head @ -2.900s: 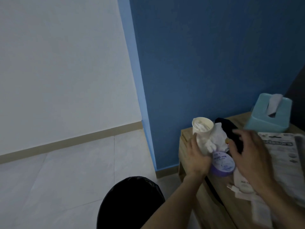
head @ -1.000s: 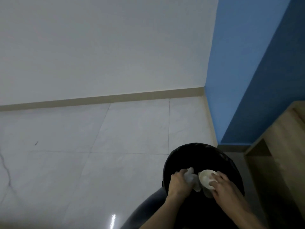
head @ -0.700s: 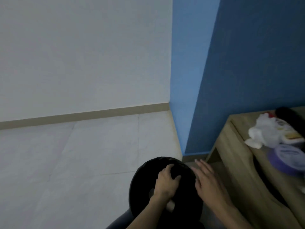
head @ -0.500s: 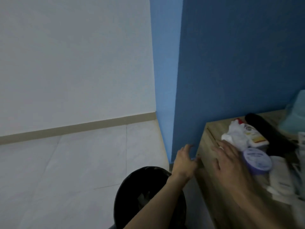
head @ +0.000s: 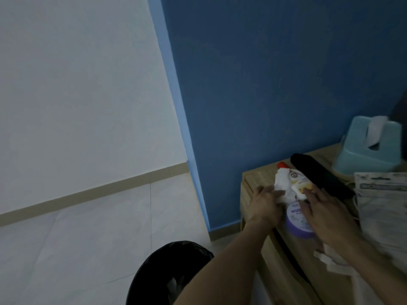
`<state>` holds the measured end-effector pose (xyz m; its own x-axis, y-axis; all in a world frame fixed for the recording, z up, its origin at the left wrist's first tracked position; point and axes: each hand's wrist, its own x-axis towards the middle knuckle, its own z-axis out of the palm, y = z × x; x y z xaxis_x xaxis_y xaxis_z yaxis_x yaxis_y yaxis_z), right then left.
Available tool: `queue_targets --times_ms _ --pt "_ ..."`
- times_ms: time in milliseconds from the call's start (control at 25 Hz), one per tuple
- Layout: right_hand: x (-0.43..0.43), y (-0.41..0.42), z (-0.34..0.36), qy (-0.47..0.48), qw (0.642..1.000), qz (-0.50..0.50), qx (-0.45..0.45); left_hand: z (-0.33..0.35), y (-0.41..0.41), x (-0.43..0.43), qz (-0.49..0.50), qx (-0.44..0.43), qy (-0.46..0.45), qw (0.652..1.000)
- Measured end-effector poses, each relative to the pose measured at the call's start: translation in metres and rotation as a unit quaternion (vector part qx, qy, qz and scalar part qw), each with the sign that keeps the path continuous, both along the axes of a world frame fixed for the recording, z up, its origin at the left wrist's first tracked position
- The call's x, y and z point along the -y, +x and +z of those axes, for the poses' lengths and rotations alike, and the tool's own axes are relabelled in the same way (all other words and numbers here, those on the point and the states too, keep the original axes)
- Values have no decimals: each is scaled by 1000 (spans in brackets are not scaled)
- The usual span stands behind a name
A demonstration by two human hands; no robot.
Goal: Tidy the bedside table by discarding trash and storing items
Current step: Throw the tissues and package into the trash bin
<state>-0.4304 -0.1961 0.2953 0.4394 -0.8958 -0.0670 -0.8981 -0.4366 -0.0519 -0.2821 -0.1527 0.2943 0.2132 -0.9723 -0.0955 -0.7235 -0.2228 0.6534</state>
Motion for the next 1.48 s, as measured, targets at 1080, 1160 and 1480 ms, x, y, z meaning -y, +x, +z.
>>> queue_targets --times_ms 1080,1160,1480 --pt "-7 -105 32 24 917 -282 280 22 -51 6 117 -111 -96 982" --pt "-5 -108 28 19 903 -301 307 31 -58 9 95 -104 -121 983" --pt "-10 -108 71 20 748 -346 566 55 -50 -7 59 -110 -151 981"
